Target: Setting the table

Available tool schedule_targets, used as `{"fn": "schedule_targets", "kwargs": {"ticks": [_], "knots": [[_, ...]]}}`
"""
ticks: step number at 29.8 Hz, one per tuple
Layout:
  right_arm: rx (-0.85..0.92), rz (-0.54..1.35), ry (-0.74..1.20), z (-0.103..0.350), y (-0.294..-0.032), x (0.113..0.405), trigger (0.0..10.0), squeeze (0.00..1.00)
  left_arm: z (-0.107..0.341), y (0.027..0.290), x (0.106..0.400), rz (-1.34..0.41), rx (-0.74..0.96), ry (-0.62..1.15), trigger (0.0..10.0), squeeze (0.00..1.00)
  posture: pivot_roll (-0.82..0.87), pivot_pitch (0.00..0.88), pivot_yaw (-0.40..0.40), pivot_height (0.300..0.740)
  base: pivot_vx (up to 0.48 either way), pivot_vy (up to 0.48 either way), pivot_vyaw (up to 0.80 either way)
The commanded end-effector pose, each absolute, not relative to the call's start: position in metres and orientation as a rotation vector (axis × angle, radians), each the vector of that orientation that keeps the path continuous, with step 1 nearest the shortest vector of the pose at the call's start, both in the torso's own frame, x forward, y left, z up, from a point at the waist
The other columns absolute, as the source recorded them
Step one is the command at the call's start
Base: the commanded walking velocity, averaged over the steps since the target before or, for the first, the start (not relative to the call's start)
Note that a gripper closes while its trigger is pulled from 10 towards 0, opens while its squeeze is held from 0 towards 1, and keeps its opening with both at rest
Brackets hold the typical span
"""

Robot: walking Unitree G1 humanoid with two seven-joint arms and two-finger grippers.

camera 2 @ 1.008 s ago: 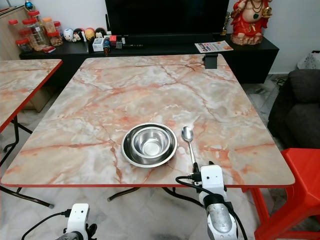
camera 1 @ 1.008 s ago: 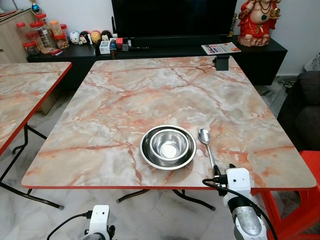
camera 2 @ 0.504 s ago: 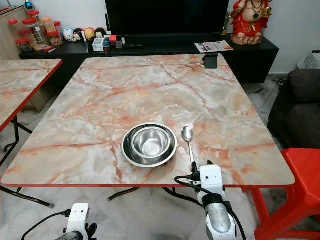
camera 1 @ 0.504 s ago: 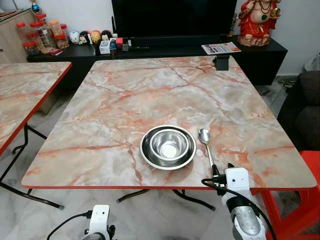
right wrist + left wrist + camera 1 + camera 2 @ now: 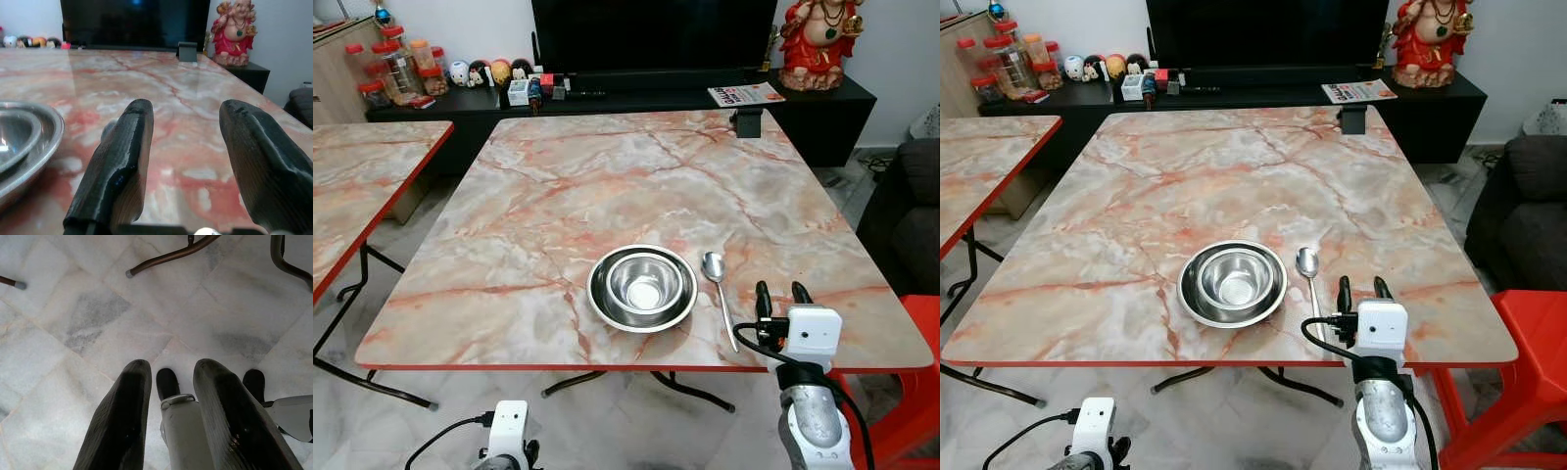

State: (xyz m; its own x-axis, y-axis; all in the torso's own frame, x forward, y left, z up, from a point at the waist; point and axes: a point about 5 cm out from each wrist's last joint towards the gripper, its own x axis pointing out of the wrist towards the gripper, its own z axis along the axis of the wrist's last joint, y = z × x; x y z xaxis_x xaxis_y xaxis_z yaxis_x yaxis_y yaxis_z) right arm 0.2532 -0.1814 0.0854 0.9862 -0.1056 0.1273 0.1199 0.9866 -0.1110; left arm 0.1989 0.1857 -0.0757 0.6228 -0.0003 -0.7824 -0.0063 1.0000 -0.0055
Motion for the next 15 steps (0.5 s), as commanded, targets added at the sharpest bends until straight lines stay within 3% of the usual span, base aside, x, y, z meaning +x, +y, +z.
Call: {"fn": "schedule_targets", "kwargs": {"ticks": [1,12,15], "knots": [[-0.097,-0.122,-0.165,0.095,-0.179,0.261,10.0,0.00,-0.074,0.187,0.201,0.006,-0.007,0.885,10.0,0.00,-0.13,0.000,0.053,0.740,0.000,0.000,0.00],[-0.075,-0.089,-0.259,0.122,-0.167,0.283,10.0,0.00,-0.073,0.186,0.204,0.024,0.002,0.873,10.0,0.00,-0.12,0.000,0.047,0.740,0.000,0.000,0.00],[-0.072,-0.080,-0.256,0.122,-0.165,0.285,10.0,0.00,-0.073,0.187,0.204,0.024,0.003,0.874,10.0,0.00,-0.12,0.000,0.044,0.740,0.000,0.322,0.00]]}}
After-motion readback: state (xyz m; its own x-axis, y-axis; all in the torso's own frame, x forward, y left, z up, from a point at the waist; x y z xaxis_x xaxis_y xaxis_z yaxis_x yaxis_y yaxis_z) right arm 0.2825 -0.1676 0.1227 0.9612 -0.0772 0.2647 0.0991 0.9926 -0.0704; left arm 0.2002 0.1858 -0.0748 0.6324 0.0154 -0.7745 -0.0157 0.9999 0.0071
